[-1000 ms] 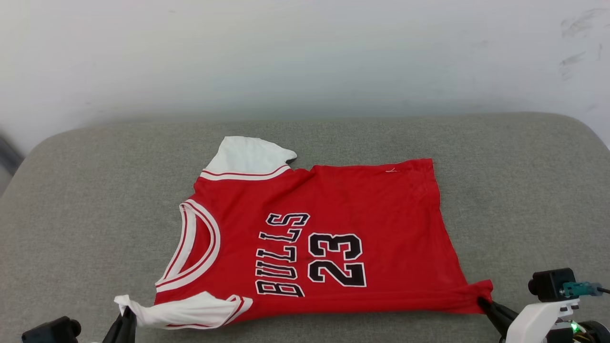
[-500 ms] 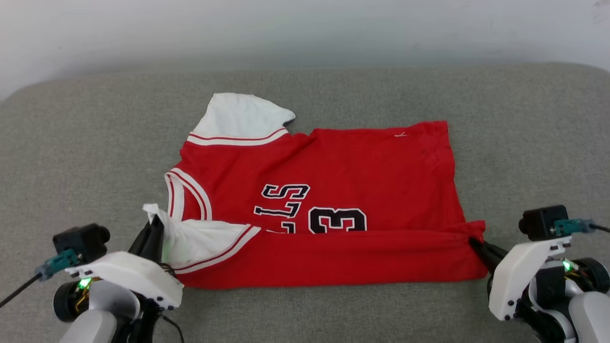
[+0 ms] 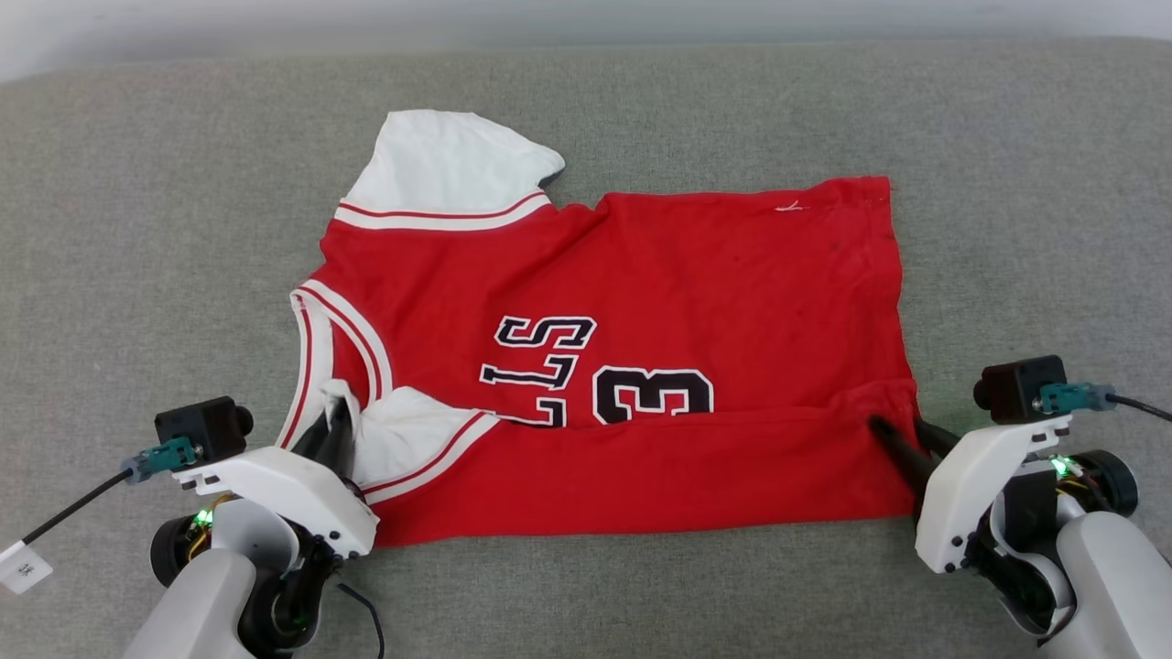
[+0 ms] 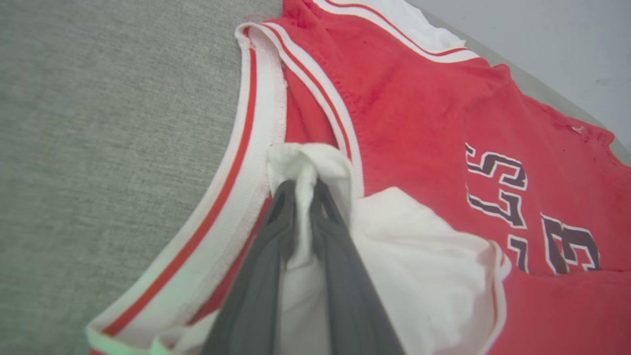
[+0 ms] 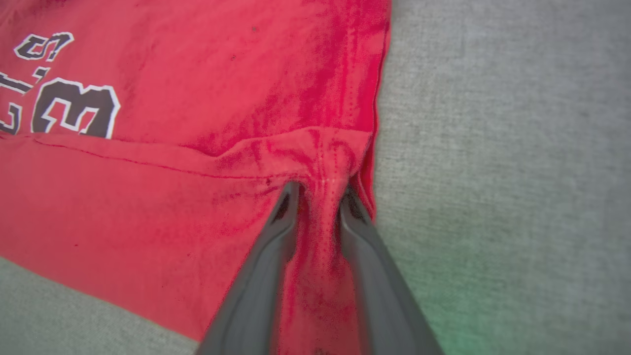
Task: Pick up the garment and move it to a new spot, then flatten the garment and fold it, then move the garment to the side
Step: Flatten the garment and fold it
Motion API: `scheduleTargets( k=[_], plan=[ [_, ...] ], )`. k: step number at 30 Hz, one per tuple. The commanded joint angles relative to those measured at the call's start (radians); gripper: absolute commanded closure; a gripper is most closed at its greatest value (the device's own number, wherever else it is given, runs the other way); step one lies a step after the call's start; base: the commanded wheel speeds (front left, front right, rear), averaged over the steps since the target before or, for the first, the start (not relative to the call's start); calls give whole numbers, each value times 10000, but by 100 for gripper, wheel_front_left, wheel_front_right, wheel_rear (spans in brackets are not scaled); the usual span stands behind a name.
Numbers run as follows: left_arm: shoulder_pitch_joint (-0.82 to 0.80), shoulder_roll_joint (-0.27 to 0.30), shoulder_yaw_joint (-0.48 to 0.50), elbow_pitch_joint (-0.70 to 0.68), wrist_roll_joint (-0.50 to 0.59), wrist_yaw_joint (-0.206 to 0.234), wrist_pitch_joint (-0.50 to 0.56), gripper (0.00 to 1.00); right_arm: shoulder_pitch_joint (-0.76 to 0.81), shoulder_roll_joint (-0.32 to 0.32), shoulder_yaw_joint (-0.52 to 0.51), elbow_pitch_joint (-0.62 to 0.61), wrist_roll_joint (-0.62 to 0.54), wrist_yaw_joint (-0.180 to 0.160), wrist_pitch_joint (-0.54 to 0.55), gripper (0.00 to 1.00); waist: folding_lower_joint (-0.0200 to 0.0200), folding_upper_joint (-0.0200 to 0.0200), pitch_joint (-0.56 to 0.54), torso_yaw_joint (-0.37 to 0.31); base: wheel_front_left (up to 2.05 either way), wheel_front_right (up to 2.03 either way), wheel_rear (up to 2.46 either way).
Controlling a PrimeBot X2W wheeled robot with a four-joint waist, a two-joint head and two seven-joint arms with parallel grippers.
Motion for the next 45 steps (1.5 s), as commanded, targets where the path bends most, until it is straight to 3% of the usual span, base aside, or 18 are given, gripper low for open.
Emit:
scheduleTargets(
  k=[1,8,12,19,28,34,41,42,43,44,45],
  plan=[
    [-121,-10,-11,122,-56,-56,-19,0,32,-67,58,271,44,-25,-145,0,-1,-1,-68,-13,0,0,0],
    [52,238,97,580,-256,-297,149,0,390,-172,202,264,339,-19,-1705,0,-1,-1,-910,-49,0,0,0],
    [173,725,115,383,-303,-362,540,0,754,-250,122,-85,127,-17,-2823,0,-1,-1,-1485,-128,0,0,0],
    [665,1904,-7,-679,-390,-39,2121,0,1547,45,-457,-1225,-649,-17,-4236,0,-1,-1,-2149,-445,0,0,0],
    [1773,3329,-78,-2143,-1140,725,4819,0,2621,845,-1070,-3047,-1447,-17,-4186,0,-1,-1,-1877,-1013,0,0,0],
    [1950,3515,-3,-2397,-1540,1095,5541,0,2659,1200,-1159,-3666,-1693,-17,-4049,0,-1,-1,-1224,-1284,0,0,0],
    [1874,2939,-146,-1450,-2110,1110,6070,0,2413,1332,-1171,-4001,-1771,-17,-4070,0,-1,-1,-590,-1522,0,0,0],
    [1894,2759,-210,-1288,-2198,1059,6096,41,2393,1324,-1190,-4032,-1774,-17,-4068,0,-1,-1,-565,-1537,0,0,0],
    [1924,2614,-272,-1169,-2262,964,6096,65,2388,1314,-1207,-4063,-1780,-17,-4060,0,-1,-1,-559,-1542,0,0,0],
    [1942,2466,-322,-1066,-2309,877,6035,100,2403,1301,-1228,-4080,-1783,-17,-4043,0,-1,-1,-566,-1541,0,0,0],
    [1961,2348,-364,-975,-2337,819,5974,100,2438,1282,-1275,-4085,-1790,-17,-4007,0,-1,-1,-602,-1525,0,0,0]
  ],
)
